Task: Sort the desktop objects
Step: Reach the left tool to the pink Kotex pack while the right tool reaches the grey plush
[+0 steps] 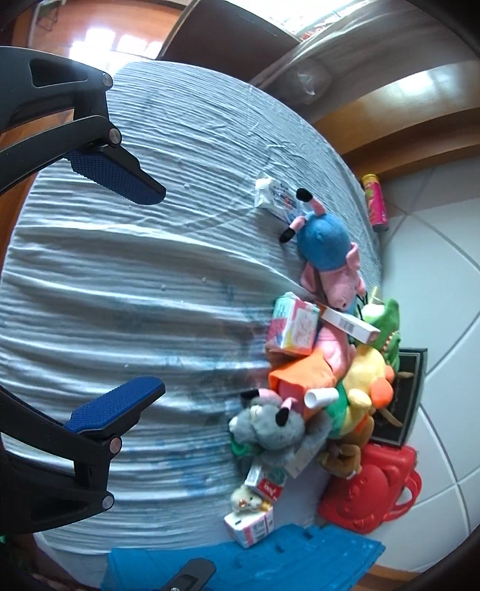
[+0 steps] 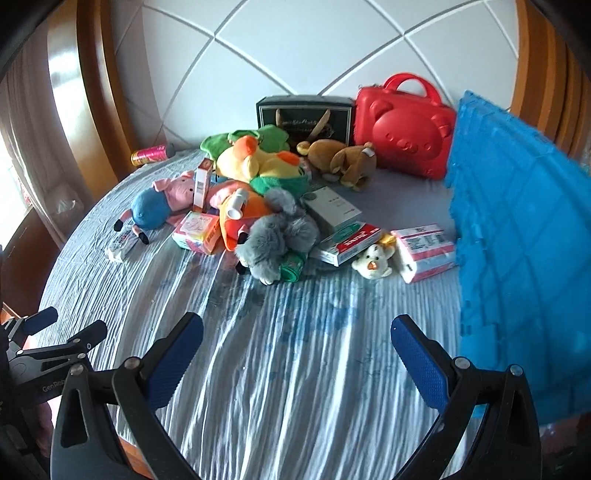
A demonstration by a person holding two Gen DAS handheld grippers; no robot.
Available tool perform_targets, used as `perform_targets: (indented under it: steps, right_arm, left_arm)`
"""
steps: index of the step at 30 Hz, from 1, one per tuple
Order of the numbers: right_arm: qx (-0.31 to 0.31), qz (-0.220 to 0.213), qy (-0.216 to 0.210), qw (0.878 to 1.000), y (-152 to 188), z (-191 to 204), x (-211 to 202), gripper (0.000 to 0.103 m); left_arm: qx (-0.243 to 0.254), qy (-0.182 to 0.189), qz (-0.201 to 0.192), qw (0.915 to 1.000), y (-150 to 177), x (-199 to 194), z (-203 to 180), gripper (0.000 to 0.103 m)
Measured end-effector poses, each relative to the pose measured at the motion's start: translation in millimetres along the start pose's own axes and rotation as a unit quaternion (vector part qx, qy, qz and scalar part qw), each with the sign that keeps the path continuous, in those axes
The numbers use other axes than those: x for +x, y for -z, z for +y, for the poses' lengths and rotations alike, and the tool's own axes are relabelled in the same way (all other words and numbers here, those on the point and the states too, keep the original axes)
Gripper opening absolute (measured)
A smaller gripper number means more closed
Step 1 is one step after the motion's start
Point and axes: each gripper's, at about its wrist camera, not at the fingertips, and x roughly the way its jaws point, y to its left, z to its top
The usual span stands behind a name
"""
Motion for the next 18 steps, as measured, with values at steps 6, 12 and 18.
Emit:
perform_targets:
  steps: [6,12,18]
  right_arm:
    - [0.012,0.071,-0.021,0.997,-23,3,92,0.103]
    - [0.010,0.092,-0.015,0.996,-46,3,131,0.103]
    - [0.045,0.114,0.005,0.993,-68,2,164,0.103]
  left_arm:
    - [0.000,-0.004,0.071,0.9974,-27,65,-6,0.095]
    - [0.030,0.009,0.084,0.9960,-74,105,-26,0.095]
    - [0.076,0.022,0.082,0.9935,-130,140,-44,0.095]
